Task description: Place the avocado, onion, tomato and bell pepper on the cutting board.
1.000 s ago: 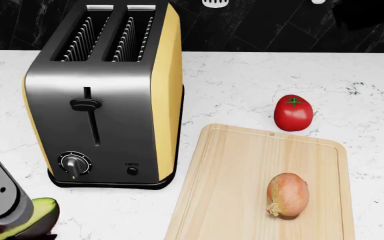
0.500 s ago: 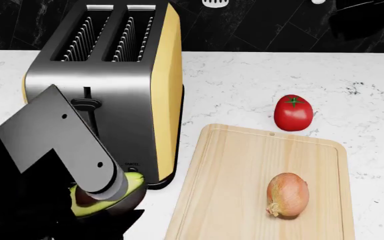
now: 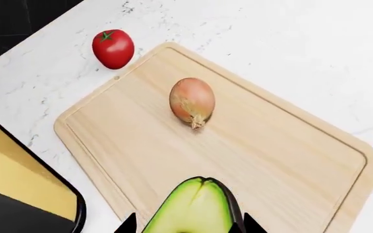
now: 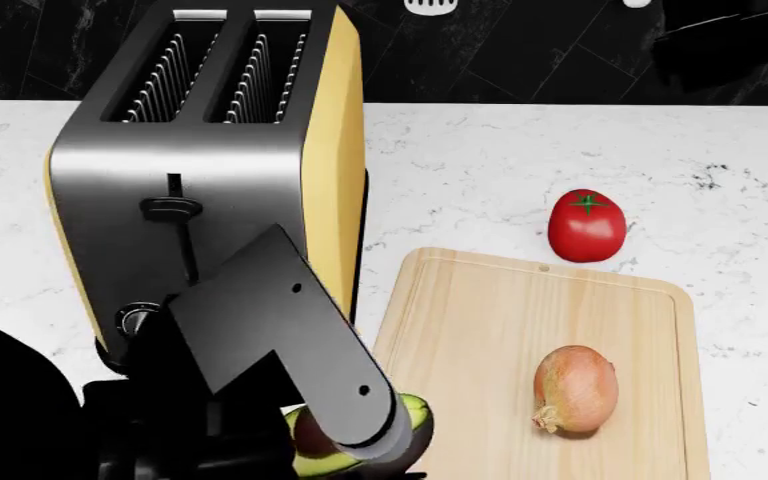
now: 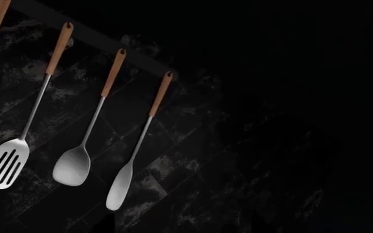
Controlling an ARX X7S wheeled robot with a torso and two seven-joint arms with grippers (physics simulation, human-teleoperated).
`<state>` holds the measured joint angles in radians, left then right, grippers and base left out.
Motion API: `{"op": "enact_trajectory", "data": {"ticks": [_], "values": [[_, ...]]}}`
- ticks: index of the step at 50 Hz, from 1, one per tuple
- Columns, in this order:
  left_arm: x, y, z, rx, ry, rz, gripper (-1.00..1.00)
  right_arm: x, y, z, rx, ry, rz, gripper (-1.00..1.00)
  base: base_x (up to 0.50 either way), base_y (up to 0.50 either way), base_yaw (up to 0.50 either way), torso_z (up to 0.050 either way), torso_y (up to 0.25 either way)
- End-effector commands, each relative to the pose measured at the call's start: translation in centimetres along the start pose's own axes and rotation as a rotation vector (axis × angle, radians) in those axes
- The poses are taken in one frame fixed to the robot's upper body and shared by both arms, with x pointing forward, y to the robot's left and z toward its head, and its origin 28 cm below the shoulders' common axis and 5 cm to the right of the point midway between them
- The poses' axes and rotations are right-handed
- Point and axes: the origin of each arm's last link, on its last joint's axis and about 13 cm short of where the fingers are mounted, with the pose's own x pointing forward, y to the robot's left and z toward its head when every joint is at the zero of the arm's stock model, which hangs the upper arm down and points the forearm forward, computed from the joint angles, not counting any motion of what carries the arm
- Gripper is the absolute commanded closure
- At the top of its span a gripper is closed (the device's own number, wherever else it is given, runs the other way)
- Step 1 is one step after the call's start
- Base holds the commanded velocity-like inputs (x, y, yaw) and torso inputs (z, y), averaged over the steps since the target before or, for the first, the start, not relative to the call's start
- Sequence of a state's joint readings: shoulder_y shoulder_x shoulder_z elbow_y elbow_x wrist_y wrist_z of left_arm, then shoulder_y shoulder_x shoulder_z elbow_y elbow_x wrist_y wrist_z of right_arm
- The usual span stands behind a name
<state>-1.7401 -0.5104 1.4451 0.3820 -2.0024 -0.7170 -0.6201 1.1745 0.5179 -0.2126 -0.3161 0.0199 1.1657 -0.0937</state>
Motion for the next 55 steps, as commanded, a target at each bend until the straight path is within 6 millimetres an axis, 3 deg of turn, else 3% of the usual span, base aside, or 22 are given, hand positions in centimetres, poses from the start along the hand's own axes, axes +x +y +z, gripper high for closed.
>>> {"op": "enact_trajectory", "data": {"ticks": [1, 16, 24, 25, 35, 55], "values": [[2.4, -0.3, 0.2, -0.001, -0.02, -0.065, 1.0, -0.1, 0.2, -0.4, 0.016, -0.004, 0.001, -1.0, 0.0, 0.0, 0.0, 0.0, 0.0], [4.2, -0.6, -1.2, -0.029, 0.021, -0.106, 1.0, -0.2, 0.2, -0.8, 0.016, 0.005, -0.001, -1.0, 0.0, 0.0, 0.0, 0.0, 0.001], [3.9, -0.7, -0.4, -0.015, 0.0, -0.11, 1.0, -0.2, 0.2, -0.9, 0.022, 0.005, -0.003, -1.0, 0.0, 0.0, 0.0, 0.0, 0.0], [3.8, -0.5, -0.2, -0.015, -0.001, -0.105, -1.0, -0.2, 0.2, -0.9, 0.022, 0.005, -0.002, -1.0, 0.0, 0.0, 0.0, 0.0, 0.0], [2.4, -0.7, 0.4, 0.002, -0.016, -0.087, -1.0, 0.0, 0.2, -0.4, 0.018, -0.002, 0.0, -1.0, 0.0, 0.0, 0.0, 0.0, 0.0], [-5.1, 0.3, -1.0, -0.062, 0.019, 0.078, -1.0, 0.1, 0.3, 0.3, 0.015, -0.017, 0.01, -1.0, 0.0, 0.0, 0.0, 0.0, 0.0]]}}
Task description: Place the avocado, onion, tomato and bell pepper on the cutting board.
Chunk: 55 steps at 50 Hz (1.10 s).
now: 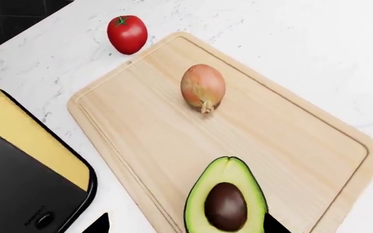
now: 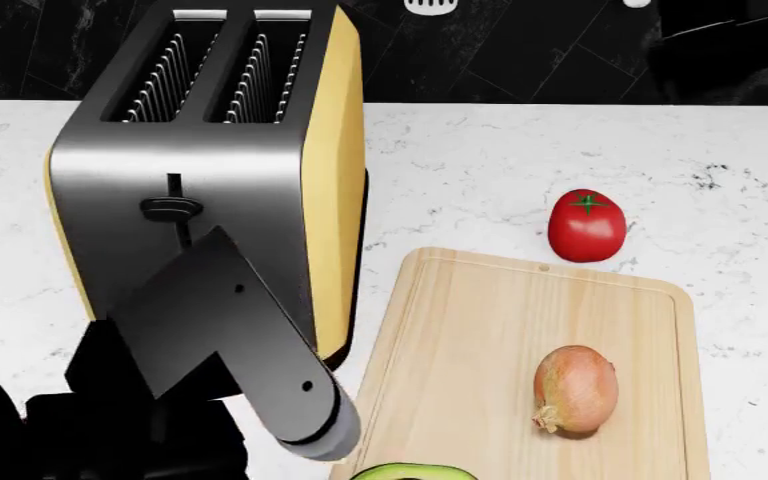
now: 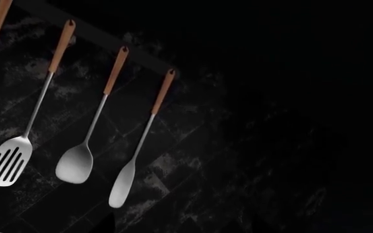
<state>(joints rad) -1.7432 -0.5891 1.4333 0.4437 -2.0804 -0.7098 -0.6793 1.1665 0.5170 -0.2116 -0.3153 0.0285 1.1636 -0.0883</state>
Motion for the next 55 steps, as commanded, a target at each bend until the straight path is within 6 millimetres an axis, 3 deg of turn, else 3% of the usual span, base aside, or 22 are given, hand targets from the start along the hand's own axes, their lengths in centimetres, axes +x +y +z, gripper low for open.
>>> {"op": "enact_trajectory", "data": {"ticks": [1, 13, 32, 42, 55], "values": [[-3.7, 0.6, -0.3, -0.009, 0.006, 0.064, -1.0, 0.1, 0.2, 0.5, 0.012, -0.022, 0.005, -1.0, 0.0, 0.0, 0.0, 0.0, 0.0], [-5.6, 0.7, -1.7, -0.065, 0.048, 0.137, -1.0, 0.4, 0.4, 0.7, 0.014, -0.026, 0.012, -1.0, 0.0, 0.0, 0.0, 0.0, 0.0], [-5.7, 2.0, -4.7, -0.146, 0.108, 0.249, -1.0, 0.5, 0.7, 0.4, 0.017, -0.024, 0.021, -1.0, 0.0, 0.0, 0.0, 0.0, 0.0], [-5.3, 3.5, -5.3, -0.169, 0.129, 0.309, -1.0, 0.6, 0.9, 0.1, 0.018, -0.02, 0.024, -1.0, 0.0, 0.0, 0.0, 0.0, 0.0], [-5.9, 4.0, -6.1, -0.172, 0.192, 0.357, -1.0, 0.9, 0.9, 0.3, 0.016, -0.025, 0.029, -1.0, 0.0, 0.0, 0.0, 0.0, 0.0]]}}
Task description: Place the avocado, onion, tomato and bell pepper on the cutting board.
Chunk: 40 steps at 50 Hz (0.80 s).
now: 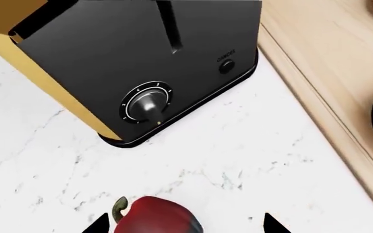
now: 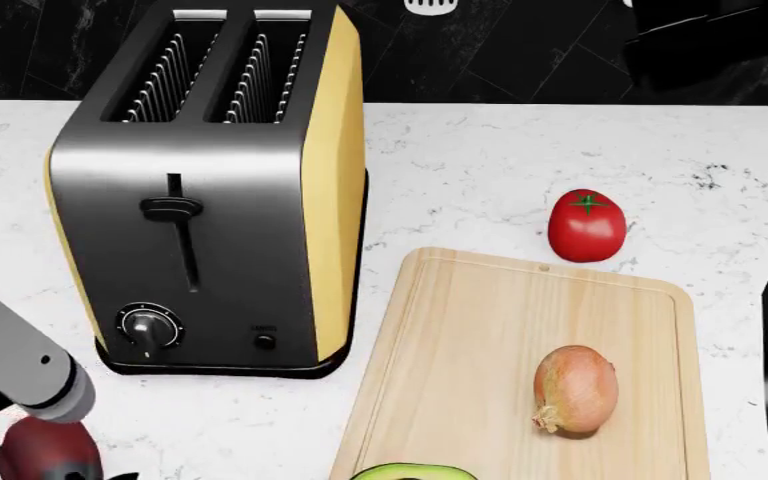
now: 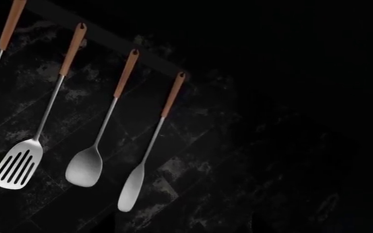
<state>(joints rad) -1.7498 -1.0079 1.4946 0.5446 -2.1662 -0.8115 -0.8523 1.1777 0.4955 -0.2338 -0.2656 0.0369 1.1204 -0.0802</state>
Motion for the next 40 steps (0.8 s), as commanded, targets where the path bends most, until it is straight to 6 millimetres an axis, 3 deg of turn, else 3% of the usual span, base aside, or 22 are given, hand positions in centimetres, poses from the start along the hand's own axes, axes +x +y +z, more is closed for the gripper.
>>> {"op": "enact_trajectory", "data": {"ticks": [1, 22, 38, 39, 40], "values": [[0.0, 0.8, -0.1, 0.018, 0.011, 0.018, -1.0, 0.2, 0.1, 0.3, 0.014, -0.018, 0.004, -1.0, 0.0, 0.0, 0.0, 0.0, 0.0], [3.3, 1.3, -1.4, -0.022, 0.02, 0.006, -1.0, -0.3, 0.0, -0.1, 0.011, -0.01, -0.003, -1.0, 0.0, 0.0, 0.0, 0.0, 0.0], [4.3, 1.1, -2.9, -0.061, 0.05, -0.001, -1.0, -0.2, -0.3, 0.5, 0.005, -0.019, -0.009, -1.0, 0.0, 0.0, 0.0, 0.0, 0.0], [4.2, 1.2, -2.8, -0.061, 0.048, 0.003, 1.0, -0.2, -0.3, 0.6, 0.005, -0.02, -0.007, -1.0, 0.0, 0.0, 0.0, 0.0, 0.0], [4.1, 1.2, -2.8, -0.061, 0.044, 0.004, 1.0, -0.1, -0.3, 0.6, 0.006, -0.021, -0.008, -1.0, 0.0, 0.0, 0.0, 0.0, 0.0]]}}
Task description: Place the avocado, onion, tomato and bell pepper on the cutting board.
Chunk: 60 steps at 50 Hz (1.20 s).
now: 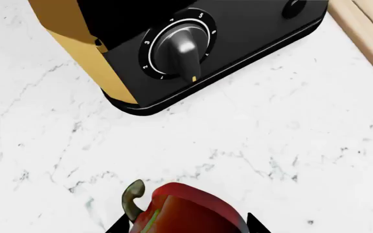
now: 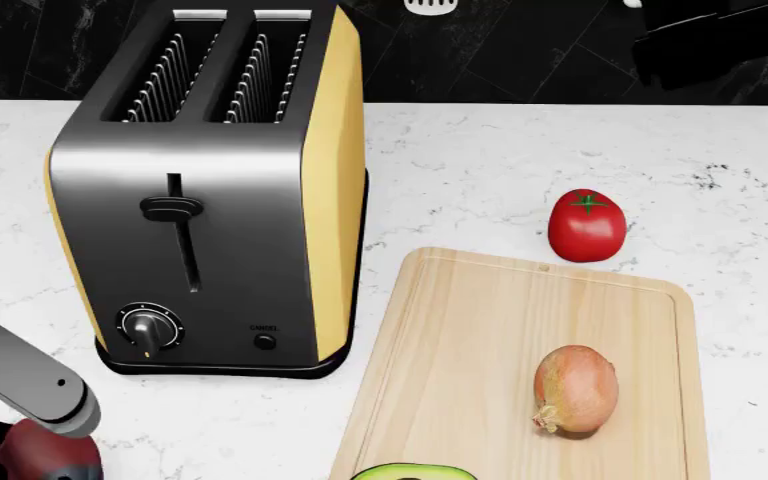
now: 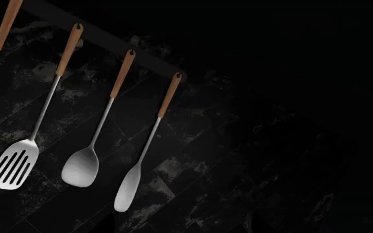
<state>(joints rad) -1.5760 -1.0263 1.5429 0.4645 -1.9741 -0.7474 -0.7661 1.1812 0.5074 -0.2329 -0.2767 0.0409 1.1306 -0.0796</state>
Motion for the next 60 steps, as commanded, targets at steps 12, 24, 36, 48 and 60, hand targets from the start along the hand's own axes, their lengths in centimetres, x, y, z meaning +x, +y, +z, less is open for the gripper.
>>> {"op": "enact_trajectory", "data": {"ticks": [12, 24, 36, 48, 60], "values": [[-3.3, -2.0, 2.2, 0.123, -0.112, -0.112, 1.0, -0.3, 0.1, 0.5, 0.01, -0.02, 0.0, -1.0, 0.0, 0.0, 0.0, 0.0, 0.0], [-4.5, -4.3, 4.5, 0.187, -0.195, -0.217, 1.0, -0.5, -0.2, 0.5, 0.012, -0.018, -0.008, -1.0, 0.0, 0.0, 0.0, 0.0, 0.0], [-5.0, -5.7, 7.8, 0.3, -0.291, -0.278, 1.0, -0.4, -0.3, 0.9, 0.005, -0.021, -0.006, -1.0, 0.0, 0.0, 0.0, 0.0, 0.0], [-5.5, -7.1, 11.0, 0.367, -0.377, -0.343, 1.0, -0.4, -0.1, 0.8, 0.001, -0.017, 0.0, -1.0, 0.0, 0.0, 0.0, 0.0, 0.0], [-5.8, -8.5, 14.2, 0.379, -0.461, -0.435, 1.0, -0.5, -0.2, 0.7, 0.001, -0.016, -0.003, -1.0, 0.0, 0.0, 0.0, 0.0, 0.001]]}}
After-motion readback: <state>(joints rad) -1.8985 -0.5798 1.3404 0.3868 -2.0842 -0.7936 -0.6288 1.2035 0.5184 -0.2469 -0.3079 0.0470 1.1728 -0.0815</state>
